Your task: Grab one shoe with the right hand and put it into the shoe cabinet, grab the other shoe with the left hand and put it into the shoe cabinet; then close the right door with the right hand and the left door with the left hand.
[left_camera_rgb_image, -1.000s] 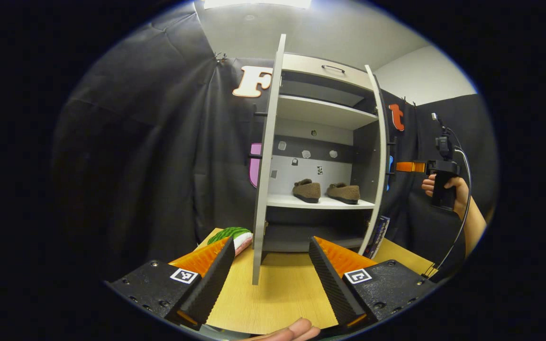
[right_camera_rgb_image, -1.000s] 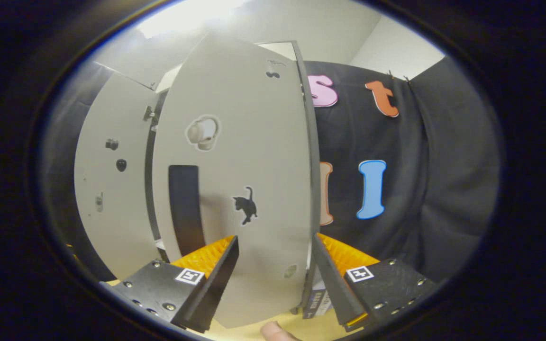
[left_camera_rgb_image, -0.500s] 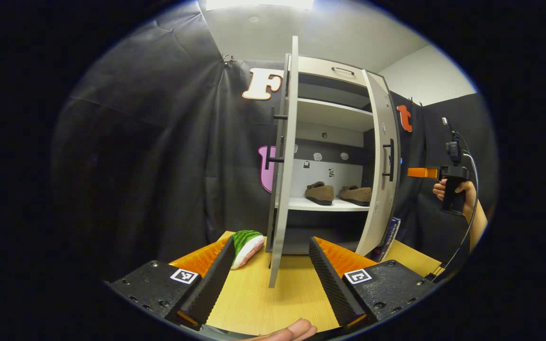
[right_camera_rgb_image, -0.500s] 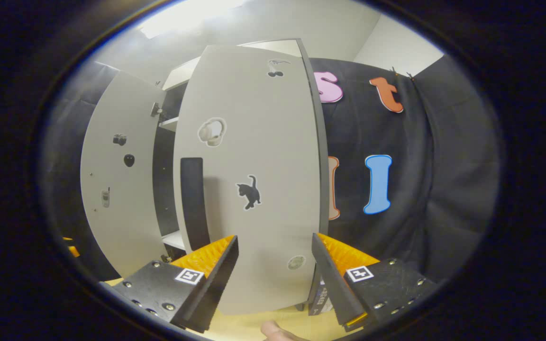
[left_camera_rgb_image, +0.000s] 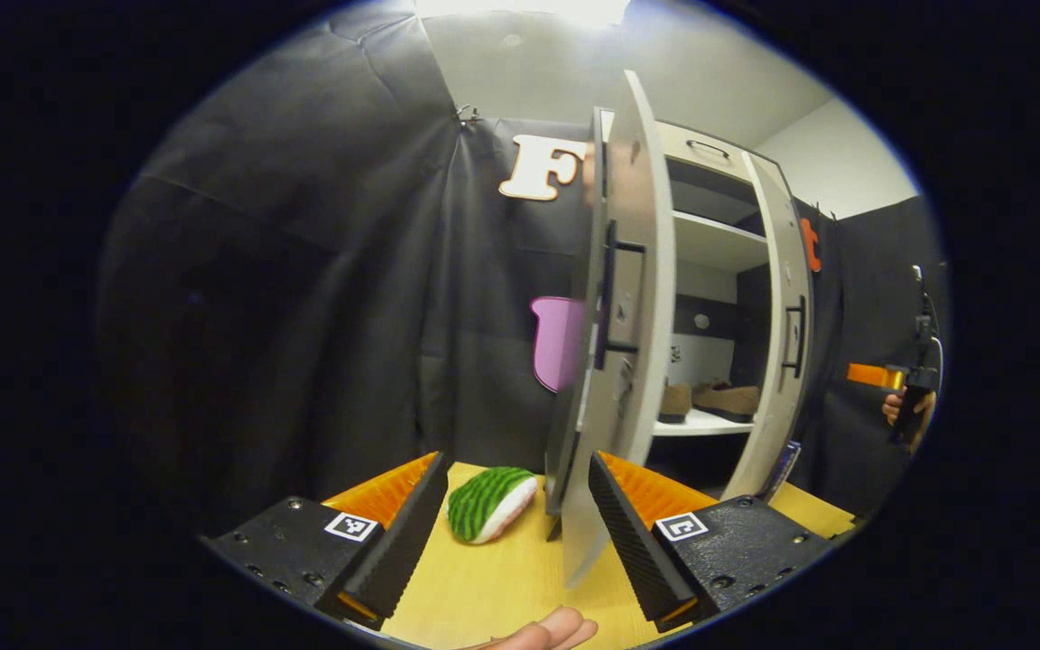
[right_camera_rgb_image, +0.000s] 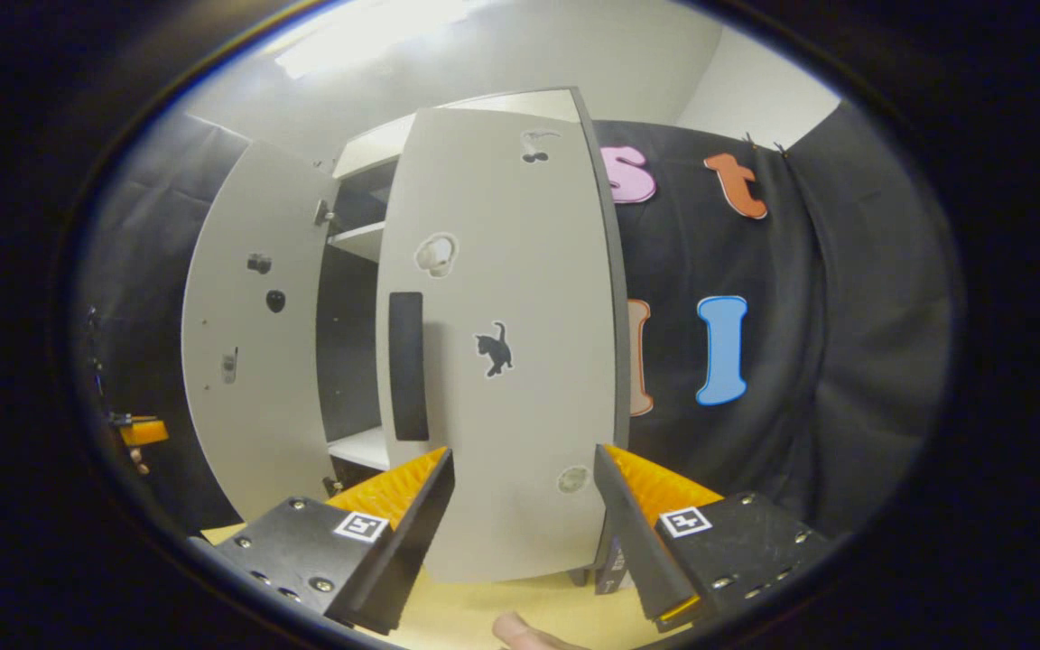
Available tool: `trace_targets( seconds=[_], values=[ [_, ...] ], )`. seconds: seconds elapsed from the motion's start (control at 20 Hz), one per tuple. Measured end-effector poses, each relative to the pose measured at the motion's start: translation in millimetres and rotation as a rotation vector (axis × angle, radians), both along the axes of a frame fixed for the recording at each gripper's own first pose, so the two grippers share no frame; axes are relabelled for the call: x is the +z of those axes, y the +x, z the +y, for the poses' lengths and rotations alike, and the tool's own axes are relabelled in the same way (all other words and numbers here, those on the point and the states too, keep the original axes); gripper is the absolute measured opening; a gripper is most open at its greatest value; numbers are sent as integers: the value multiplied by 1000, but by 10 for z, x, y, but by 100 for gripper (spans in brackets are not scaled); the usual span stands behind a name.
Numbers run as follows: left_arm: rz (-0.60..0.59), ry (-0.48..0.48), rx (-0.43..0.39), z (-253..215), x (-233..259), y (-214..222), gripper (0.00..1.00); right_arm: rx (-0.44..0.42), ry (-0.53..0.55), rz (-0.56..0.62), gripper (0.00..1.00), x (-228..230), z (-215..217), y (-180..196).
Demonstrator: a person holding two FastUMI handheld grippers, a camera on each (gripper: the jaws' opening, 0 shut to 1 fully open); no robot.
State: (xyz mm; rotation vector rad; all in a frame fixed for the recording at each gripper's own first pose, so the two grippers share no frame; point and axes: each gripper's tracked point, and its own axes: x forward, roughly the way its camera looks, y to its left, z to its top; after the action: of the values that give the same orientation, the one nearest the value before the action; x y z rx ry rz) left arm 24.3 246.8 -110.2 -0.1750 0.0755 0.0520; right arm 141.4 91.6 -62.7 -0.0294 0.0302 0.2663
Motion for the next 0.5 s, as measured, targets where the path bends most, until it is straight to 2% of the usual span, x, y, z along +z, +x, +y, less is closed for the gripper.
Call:
trace_targets(
  seconds=[0.1,0.15,0.25,0.3,0.45,0.5],
  values=[
    [-1,-4,8,142,77,174,93,16,-11,-16,91,-13,48,-117],
    [-5,-6,4,197,129,255,99,22,-16,-20,92,-24,69,-182],
    [-37,-11,3,304,321,430,96,26,-24,-35,94,-11,102,-308],
    [-50,-11,-10,327,412,529,96,24,-26,-40,91,-4,111,-397],
    [-58,15,-48,313,628,782,93,13,4,-40,94,-26,219,-702],
    [-58,31,-71,281,702,860,96,0,6,-43,94,-32,238,-807]
  ],
)
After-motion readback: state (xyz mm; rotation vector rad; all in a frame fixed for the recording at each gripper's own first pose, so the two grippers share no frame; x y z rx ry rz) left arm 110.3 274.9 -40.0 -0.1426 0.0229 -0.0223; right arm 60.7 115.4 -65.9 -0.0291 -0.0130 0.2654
